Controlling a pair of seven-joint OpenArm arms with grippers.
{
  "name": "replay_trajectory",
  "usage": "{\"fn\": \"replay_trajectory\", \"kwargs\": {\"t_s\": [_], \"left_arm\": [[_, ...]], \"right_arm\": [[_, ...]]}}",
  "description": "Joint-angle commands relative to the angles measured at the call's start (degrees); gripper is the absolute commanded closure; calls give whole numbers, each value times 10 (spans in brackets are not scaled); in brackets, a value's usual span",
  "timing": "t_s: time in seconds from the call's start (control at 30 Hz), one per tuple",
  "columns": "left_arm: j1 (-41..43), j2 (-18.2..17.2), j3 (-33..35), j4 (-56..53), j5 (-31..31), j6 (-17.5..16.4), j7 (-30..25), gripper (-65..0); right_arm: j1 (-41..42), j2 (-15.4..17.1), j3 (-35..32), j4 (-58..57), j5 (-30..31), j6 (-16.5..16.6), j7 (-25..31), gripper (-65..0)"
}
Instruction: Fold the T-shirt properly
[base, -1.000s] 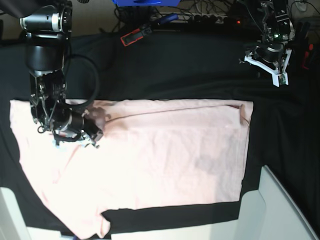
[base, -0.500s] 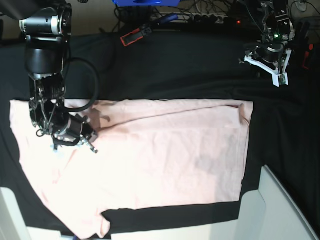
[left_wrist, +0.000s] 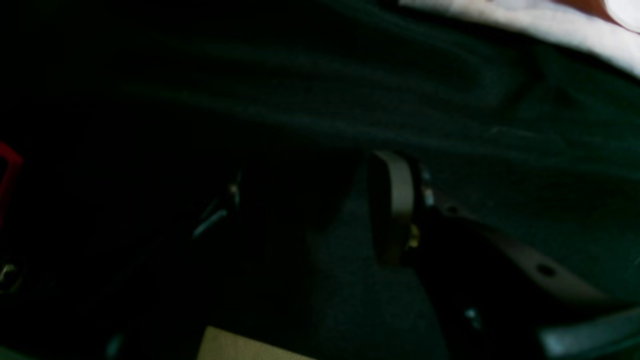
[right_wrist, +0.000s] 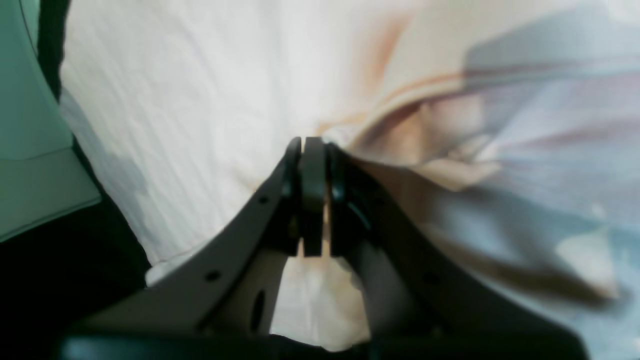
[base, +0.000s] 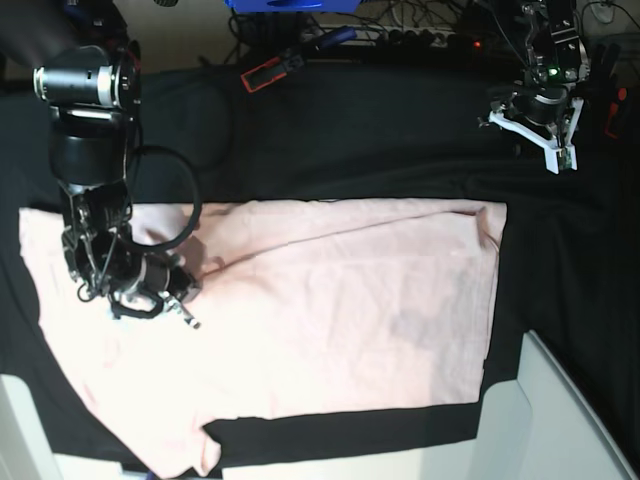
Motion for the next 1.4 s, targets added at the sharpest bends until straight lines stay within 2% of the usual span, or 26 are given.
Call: {"fn": "replay_trajectory", "kwargs": {"t_s": [0.0, 0.13, 0.2, 0.3, 0.4, 0.47, 0.57, 0.7, 0.87, 1.1, 1.17, 1.23, 1.3, 1.33, 1.37], "left_arm": [[0, -5, -3, 8, 1, 0, -11, -311], [0, -5, -3, 8, 1, 0, -11, -311], [0, -5, -3, 8, 0, 0, -11, -311], [0, -5, 1, 10, 0, 0, -11, -311], [0, -4, 2, 12, 0, 0, -11, -311], [-1, -4, 2, 12, -1, 0, -11, -311], [-1, -4, 2, 12, -1, 0, -11, -311], [-1, -4, 2, 12, -1, 0, -11, -311], [-1, -4, 2, 11, -1, 0, -11, -311], [-1, -4, 2, 9, -1, 0, -11, -311], [-1, -4, 2, 9, -1, 0, -11, -311], [-1, -4, 2, 10, -1, 0, -11, -311], [-1, -4, 2, 10, -1, 0, -11, -311], [-1, -4, 2, 11, -1, 0, -11, -311], [-1, -4, 2, 11, -1, 0, -11, -311]], "right_arm": [[17, 3, 3, 10, 9, 3, 6, -9], [14, 3, 4, 10, 10, -67, 4, -10], [14, 3, 2, 10, 12, -85, 2, -10], [12, 4, -2, 28, 12, -80, 1, -9], [-8, 18, -18, 108, 11, -32, -11, -10], [-12, 29, -45, 158, 13, -17, -37, -10], [-13, 33, -44, 178, 16, -19, -75, -7], [-29, 21, 11, 146, 48, -19, -80, -7], [-29, 19, 12, 84, 56, -19, -74, -3], [-29, 19, 16, 81, 59, -18, -79, -16], [-34, 19, 16, 81, 59, -17, -78, -77], [-37, 19, 16, 81, 59, -16, -75, -229], [-38, 18, 16, 81, 59, -14, -75, -428], [-43, 18, 16, 83, 61, -14, -75, -498], [-50, 18, 17, 84, 69, -12, -74, -540]]}}
